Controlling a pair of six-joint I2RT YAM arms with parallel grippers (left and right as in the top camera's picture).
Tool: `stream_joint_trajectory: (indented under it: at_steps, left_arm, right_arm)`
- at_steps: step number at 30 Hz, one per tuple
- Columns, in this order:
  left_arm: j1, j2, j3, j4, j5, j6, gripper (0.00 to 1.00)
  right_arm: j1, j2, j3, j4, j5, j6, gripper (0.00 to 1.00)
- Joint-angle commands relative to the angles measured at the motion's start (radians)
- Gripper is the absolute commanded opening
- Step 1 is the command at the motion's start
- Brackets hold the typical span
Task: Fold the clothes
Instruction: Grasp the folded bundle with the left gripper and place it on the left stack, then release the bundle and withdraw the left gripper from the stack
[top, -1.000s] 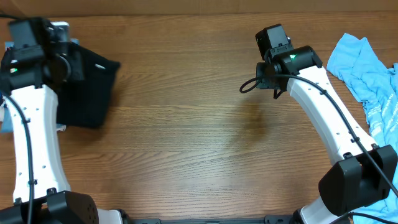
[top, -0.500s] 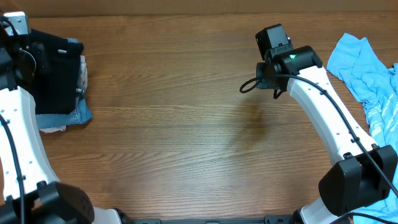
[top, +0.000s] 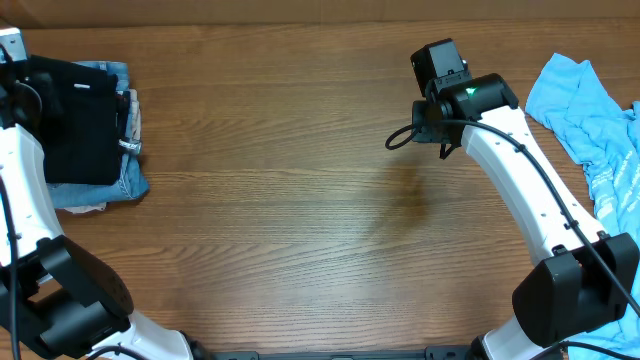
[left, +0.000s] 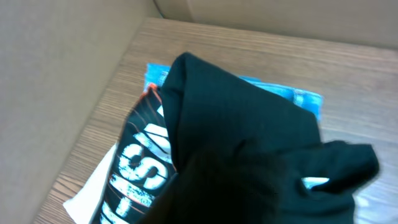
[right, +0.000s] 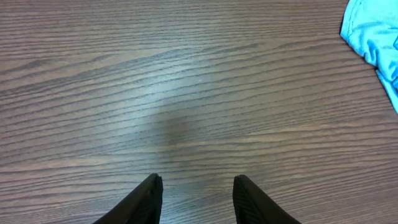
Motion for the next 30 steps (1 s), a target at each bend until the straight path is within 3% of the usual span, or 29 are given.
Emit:
stream_joint_trajectory:
  at_steps: [1,2,3,6,12,16,18,24,26,28,30]
  left_arm:
    - [0.042,0.028,0.03,0.045,-0.069,-0.021,0.6]
    - [0.06,0.031,0.031,0.053,-0.135,-0.098,0.88]
    - [0.074,0.032,0.031,0.048,-0.184,-0.165,1.0]
    - [0.124,0.029,0.043,-0.032,-0.166,-0.292,1.0]
    - [0.111,-0.037,0.056,-0.081,0.032,-0.291,1.0]
    - [0.037,-0.122,0.056,-0.088,0.135,-0.28,1.0]
    - [-0.018,-0.164,0.056,-0.105,0.145,-0.256,1.0]
    - [-0.229,-0.257,0.056,-0.287,0.141,-0.209,1.0]
    - [-0.28,-0.267,0.056,-0.378,0.141,-0.212,1.0]
    - [-0.317,-0.269,0.056,-0.48,0.141,-0.212,1.0]
    - [-0.34,-0.269,0.056,-0.591,0.138,-0.211,1.0]
  right_arm:
    - [-0.008,-0.022,0.019,0.005,0.002,0.013,0.41]
    - [-0.008,-0.022,0.019,0.005,0.002,0.013,0.41]
    - [-0.008,-0.022,0.019,0.005,0.002,0.012,0.41]
    - [-0.008,-0.022,0.019,0.004,0.002,0.012,0.41]
    - [-0.008,-0.022,0.019,0.003,0.003,0.011,0.41]
    - [-0.008,-0.022,0.019,0.008,0.002,0.012,0.42]
    - [-0.008,-0.022,0.019,0.022,-0.026,0.012,0.48]
    - [-0.055,-0.026,0.023,0.162,-0.304,-0.018,0.56]
    - [-0.084,-0.031,0.033,0.209,-0.339,-0.032,0.67]
    - [-0.109,-0.033,0.048,0.233,-0.343,-0.059,0.87]
    - [-0.132,-0.039,0.071,0.221,-0.343,-0.093,0.99]
